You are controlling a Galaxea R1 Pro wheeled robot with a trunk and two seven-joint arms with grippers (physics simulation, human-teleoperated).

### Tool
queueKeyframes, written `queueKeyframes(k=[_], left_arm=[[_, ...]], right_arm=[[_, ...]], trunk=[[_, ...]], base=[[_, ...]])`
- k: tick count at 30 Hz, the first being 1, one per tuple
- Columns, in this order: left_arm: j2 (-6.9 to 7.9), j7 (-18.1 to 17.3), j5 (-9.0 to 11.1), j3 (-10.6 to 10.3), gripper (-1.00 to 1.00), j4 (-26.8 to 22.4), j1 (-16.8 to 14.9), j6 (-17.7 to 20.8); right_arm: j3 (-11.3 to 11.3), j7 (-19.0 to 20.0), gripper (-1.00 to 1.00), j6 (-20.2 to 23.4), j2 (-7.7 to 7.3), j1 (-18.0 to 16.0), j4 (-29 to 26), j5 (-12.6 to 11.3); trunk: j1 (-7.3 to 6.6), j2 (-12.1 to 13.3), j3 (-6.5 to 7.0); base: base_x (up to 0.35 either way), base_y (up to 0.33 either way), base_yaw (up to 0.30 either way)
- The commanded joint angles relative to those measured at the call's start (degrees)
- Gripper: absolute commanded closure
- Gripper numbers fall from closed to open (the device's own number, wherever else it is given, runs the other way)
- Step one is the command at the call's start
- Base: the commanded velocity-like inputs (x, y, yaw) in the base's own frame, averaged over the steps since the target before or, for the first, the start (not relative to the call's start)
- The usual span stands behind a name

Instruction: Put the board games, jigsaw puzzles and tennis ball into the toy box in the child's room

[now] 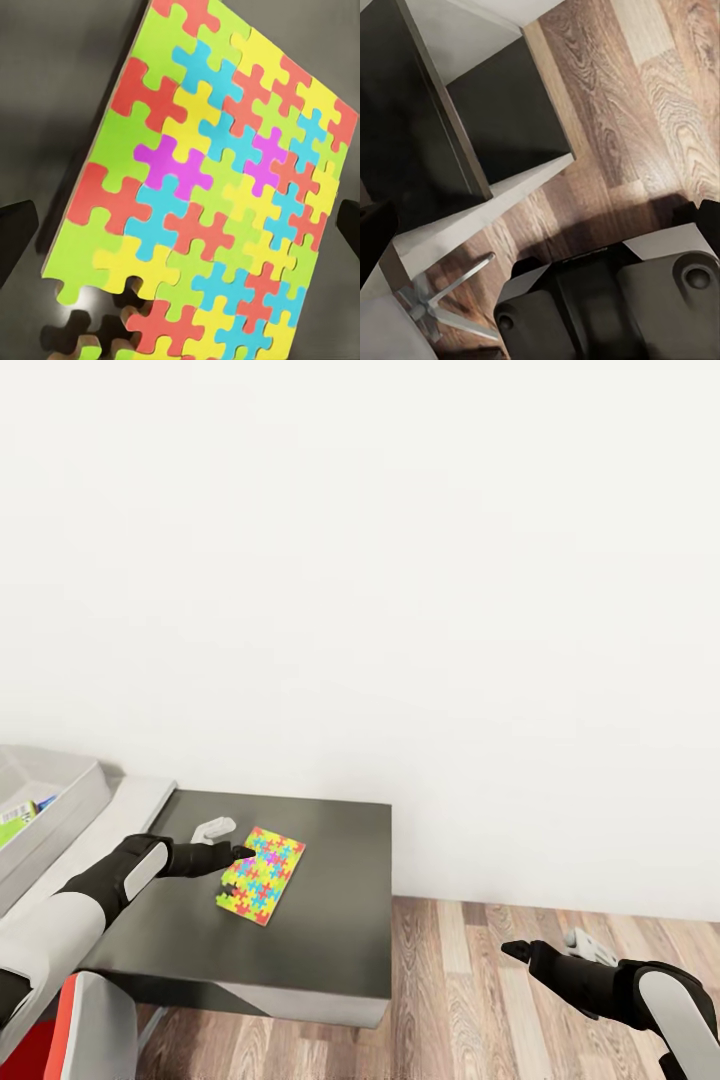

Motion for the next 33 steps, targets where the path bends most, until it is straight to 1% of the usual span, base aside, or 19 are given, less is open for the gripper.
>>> queueKeyframes(k=[1,18,33], left_arm=[[0.05,-0.07,0.23,-0.25,-1.00,-0.04,-0.06,0.20],[0.05,-0.08,0.23,-0.32,-1.00,-0.06,-0.06,0.20],[0.05,-0.08,0.23,-0.38,-1.00,-0.05,-0.06,0.20]], right_arm=[[-0.02,-0.59,-1.00,0.16,-0.01,-0.03,-0.06,-0.60],[-0.24,-0.59,-1.00,0.23,-0.07,-0.03,-0.06,-0.60],[-0.27,-0.56,-1.00,0.02,-0.05,0.17,-0.06,-0.60]], trunk=[[0.03,-0.12,-0.20],[0.03,-0.12,-1.75],[0.03,-0.12,-1.95]], base=[[0.000,0.000,0.000],[0.000,0.000,0.000],[0.000,0.000,0.000]])
